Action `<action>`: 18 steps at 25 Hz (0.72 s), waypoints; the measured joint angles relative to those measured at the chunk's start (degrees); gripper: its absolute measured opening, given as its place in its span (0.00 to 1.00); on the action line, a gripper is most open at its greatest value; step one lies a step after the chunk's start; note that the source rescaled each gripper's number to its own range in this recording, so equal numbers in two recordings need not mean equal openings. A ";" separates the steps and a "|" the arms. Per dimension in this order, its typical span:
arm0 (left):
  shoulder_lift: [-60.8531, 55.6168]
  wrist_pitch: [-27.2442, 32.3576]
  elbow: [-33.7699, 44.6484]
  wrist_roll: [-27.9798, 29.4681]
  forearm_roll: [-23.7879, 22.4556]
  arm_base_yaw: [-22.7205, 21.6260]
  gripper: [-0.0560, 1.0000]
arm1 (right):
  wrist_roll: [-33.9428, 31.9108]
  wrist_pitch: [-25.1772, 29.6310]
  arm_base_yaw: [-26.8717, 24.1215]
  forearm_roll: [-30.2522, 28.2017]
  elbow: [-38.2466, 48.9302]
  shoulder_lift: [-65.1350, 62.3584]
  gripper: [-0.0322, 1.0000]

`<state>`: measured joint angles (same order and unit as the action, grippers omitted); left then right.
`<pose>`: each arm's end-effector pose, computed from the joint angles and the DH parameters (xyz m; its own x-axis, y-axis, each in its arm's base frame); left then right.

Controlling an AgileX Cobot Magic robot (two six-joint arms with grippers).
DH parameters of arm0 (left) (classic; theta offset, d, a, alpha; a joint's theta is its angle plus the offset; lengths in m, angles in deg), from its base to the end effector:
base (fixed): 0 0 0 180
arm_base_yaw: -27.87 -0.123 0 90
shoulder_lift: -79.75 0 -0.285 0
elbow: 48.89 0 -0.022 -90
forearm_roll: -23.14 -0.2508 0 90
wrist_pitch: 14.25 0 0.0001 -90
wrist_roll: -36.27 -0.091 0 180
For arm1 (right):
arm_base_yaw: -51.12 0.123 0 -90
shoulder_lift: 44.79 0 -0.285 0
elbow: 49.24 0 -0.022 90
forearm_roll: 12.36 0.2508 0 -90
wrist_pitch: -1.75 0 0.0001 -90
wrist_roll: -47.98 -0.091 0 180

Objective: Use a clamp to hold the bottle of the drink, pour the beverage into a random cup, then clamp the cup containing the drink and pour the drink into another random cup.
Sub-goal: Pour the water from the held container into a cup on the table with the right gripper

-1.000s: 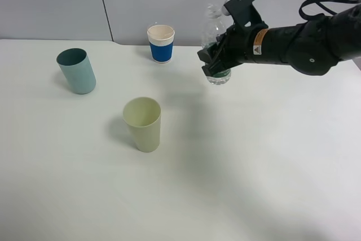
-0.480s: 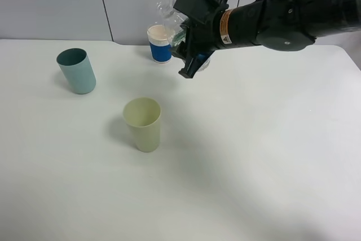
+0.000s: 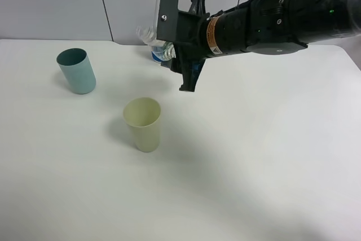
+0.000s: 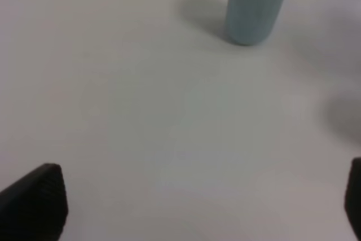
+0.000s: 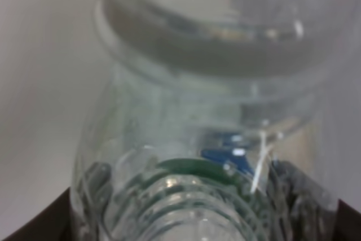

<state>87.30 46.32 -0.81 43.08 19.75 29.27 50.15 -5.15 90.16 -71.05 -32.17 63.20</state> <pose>-0.0063 0.0048 0.2800 -0.4370 -0.0789 -0.8960 -0.0612 0.9964 -0.0578 0.2918 0.2485 0.2207 0.4070 -0.7865 -0.4645 -0.6936 0.0648 -0.7174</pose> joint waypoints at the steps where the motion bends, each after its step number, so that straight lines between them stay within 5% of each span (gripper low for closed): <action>1: 0.00 0.00 0.00 0.00 0.00 0.00 1.00 | 1.17 0.07 0.30 0.01 0.00 0.07 0.04; 18: 0.00 0.00 0.00 0.00 0.00 0.00 1.00 | 17.46 2.89 2.01 -0.01 0.00 1.94 0.04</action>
<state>87.30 46.32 -0.81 43.08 19.75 29.27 67.61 -2.26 92.17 -71.05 -32.17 65.14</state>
